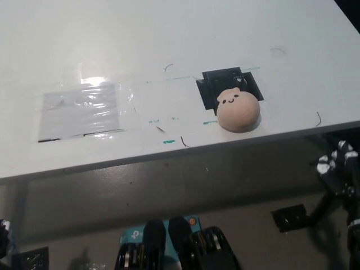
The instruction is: The robot uses its right hand to grab and squeeze a pink dumpling toy kept on the black mask on the desk
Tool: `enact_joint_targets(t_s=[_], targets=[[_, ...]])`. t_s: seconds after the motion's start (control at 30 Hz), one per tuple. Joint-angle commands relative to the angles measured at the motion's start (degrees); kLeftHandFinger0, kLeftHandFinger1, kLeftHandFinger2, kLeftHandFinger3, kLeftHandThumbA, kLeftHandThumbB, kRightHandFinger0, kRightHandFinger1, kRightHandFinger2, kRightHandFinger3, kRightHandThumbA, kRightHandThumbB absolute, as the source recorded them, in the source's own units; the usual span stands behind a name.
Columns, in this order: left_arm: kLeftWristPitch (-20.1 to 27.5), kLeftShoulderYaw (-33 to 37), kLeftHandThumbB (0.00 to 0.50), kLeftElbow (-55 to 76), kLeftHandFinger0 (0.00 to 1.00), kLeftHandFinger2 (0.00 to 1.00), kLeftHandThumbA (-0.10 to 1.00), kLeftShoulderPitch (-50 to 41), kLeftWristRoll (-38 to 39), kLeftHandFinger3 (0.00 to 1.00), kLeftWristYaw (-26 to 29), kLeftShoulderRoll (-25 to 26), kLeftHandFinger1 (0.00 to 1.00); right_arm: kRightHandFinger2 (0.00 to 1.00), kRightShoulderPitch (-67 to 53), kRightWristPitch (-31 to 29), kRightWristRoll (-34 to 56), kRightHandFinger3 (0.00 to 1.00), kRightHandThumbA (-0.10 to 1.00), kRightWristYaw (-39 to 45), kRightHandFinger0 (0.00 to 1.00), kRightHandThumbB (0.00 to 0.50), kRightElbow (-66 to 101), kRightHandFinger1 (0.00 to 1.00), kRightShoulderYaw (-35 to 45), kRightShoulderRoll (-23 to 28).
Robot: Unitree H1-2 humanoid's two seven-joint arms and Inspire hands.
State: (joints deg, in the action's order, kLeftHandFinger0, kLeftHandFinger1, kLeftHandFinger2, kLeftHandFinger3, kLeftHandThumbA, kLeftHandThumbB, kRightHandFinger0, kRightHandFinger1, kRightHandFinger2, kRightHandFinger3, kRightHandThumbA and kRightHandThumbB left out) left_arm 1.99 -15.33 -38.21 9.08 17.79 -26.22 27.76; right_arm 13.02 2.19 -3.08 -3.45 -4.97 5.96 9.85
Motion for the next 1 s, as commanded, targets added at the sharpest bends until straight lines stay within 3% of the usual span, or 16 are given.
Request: enact_joint_targets(t_s=[0.0,0.07,0.13,0.23,0.27,0.3,0.37,0.43,0.47,0.5,0.57,0.63,0.67,0.77,0.97], targets=[[1.2,-0.5,0.5,1.3,0.0,0.05,1.0,0.8,1.0,0.05,-0.9,1.3,0.0,0.37,5.9,-0.1,0.2,0.81,-0.1,1.4,0.08,0.104,4.9,0.15,-0.1,2.0],[1.2,-0.7,0.5,1.1,0.0,0.05,1.0,0.9,1.3,0.05,-1.2,1.3,0.0,0.37,9.3,3.2,-1.4,0.81,-0.1,1.6,0.09,0.097,7.9,0.16,-1.0,2.6],[1.3,-0.7,0.5,0.9,0.0,0.05,1.0,1.0,1.3,0.06,-1.3,1.3,0.0,0.36,12.3,3.2,-2.2,0.84,-0.1,2.2,0.03,0.103,7.8,0.11,-1.8,3.4],[1.6,-0.7,0.5,0.3,0.0,0.04,1.0,1.1,1.3,0.05,-1.5,1.3,0.0,0.4,15.3,2.1,-2.3,0.89,-0.1,3.2,0.04,0.117,6.6,0.14,-3.1,4.3],[1.1,-0.7,0.5,0.9,0.0,0.04,1.0,1.0,1.2,0.05,-1.2,1.2,0.0,0.45,16.4,3.2,-3.0,0.92,-0.05,3.4,0.08,0.143,6.6,0.2,-3.8,4.6],[1.2,-0.7,0.5,0.9,0.0,0.03,1.0,1.0,1.2,0.04,-1.2,1.2,0.0,0.6,18.1,4.5,-4.5,0.99,0.09,4.7,0.18,0.187,6.4,0.32,-5.5,5.6],[1.3,-0.7,0.5,0.6,0.0,0.03,1.0,1.1,1.1,0.04,-1.2,1.2,0.0,0.72,19.7,5.8,-5.1,1.0,0.21,6.3,0.29,0.22,6.2,0.44,-7.5,6.6],[1.5,-0.5,0.5,0.4,0.0,0.04,1.0,1.2,1.0,0.05,-1.5,1.4,0.0,0.92,20.9,6.9,-6.6,1.0,0.31,8.4,0.58,0.245,6.4,0.73,-10.2,8.1],[1.6,-0.5,0.5,0.4,0.0,0.05,1.0,1.2,1.0,0.07,-1.6,1.5,0.0,0.99,21.5,7.4,-7.5,1.0,0.33,8.8,0.64,0.274,6.4,0.84,-11.6,8.5],[1.5,-0.4,0.5,0.6,0.0,0.06,1.0,1.1,0.8,0.08,-1.6,1.5,0.0,1.0,22.6,8.0,-8.9,1.0,0.34,9.7,0.62,0.301,6.2,0.87,-13.4,8.9],[1.2,-0.4,0.5,0.7,0.0,0.06,1.0,1.1,0.8,0.07,-1.4,1.5,0.0,1.0,23.6,8.0,-9.7,1.0,0.34,10.3,0.71,0.306,5.4,1.0,-15.2,9.3],[1.3,-0.4,0.5,1.0,0.0,0.05,1.0,1.1,0.8,0.07,-1.4,1.5,0.0,1.0,24.5,8.0,-9.5,1.0,0.34,11.0,0.94,0.328,4.3,1.0,-16.5,9.2],[1.2,-0.4,0.5,1.1,0.0,0.05,1.0,1.1,0.9,0.07,-1.4,1.5,0.0,1.0,24.8,8.4,-9.7,1.0,0.36,11.4,1.0,0.333,4.2,1.0,-16.9,9.1],[1.4,-0.5,0.5,0.4,0.0,0.05,1.0,1.4,1.0,0.07,-1.7,1.5,0.0,1.0,25.6,9.3,-11.0,1.0,0.46,12.8,1.0,0.355,3.9,1.0,-19.0,9.2],[1.6,-0.5,0.5,0.1,0.0,0.04,1.0,1.7,0.9,0.05,-1.6,1.6,0.0,1.0,27.3,13.0,-15.0,1.0,0.52,11.9,1.0,0.365,-0.3,1.0,-21.5,7.5]])
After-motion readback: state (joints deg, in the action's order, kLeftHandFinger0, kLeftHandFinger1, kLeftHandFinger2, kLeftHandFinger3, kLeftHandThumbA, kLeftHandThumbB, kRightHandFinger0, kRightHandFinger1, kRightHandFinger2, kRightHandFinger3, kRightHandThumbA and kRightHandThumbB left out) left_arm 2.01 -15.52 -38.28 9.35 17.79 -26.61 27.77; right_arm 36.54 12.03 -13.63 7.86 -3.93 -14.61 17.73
